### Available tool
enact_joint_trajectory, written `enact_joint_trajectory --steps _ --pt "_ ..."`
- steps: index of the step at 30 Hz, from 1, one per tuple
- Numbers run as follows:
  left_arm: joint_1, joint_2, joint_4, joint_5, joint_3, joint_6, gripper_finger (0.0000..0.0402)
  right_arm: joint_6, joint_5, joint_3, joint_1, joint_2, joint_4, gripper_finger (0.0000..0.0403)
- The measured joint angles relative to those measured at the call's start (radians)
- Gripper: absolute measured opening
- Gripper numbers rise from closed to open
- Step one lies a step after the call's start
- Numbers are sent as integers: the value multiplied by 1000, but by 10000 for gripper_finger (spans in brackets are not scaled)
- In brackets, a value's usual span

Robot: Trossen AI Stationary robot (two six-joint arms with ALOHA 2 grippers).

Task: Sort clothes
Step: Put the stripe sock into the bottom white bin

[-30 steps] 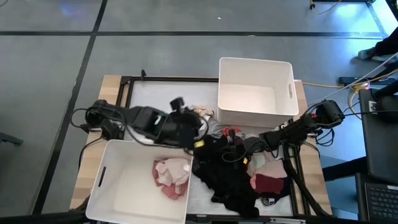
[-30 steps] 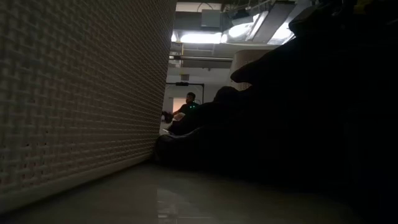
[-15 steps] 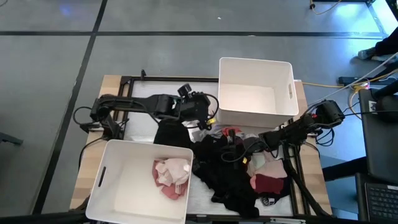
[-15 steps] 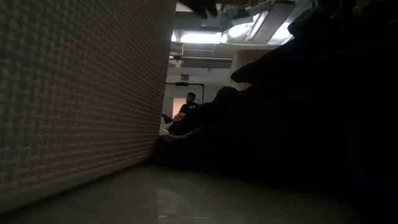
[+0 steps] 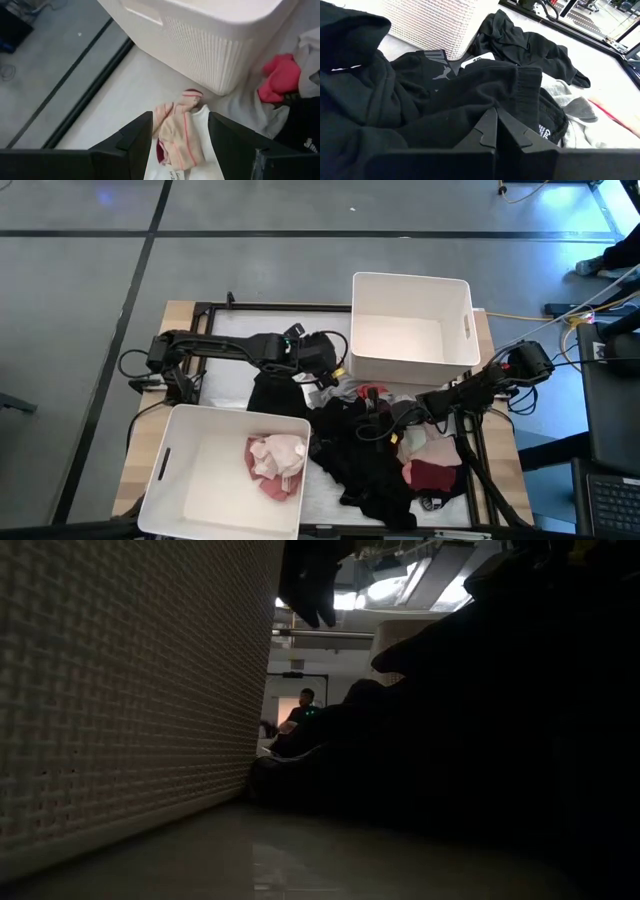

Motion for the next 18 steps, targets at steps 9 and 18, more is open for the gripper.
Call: enact_joint_trajectory --steps 9,18 --pt "9 43 -3 86 -8 -17 182 0 9 0 0 0 1 5" --pt "56 142 -28 203 -9 -28 182 0 10 0 0 0 -7 5"
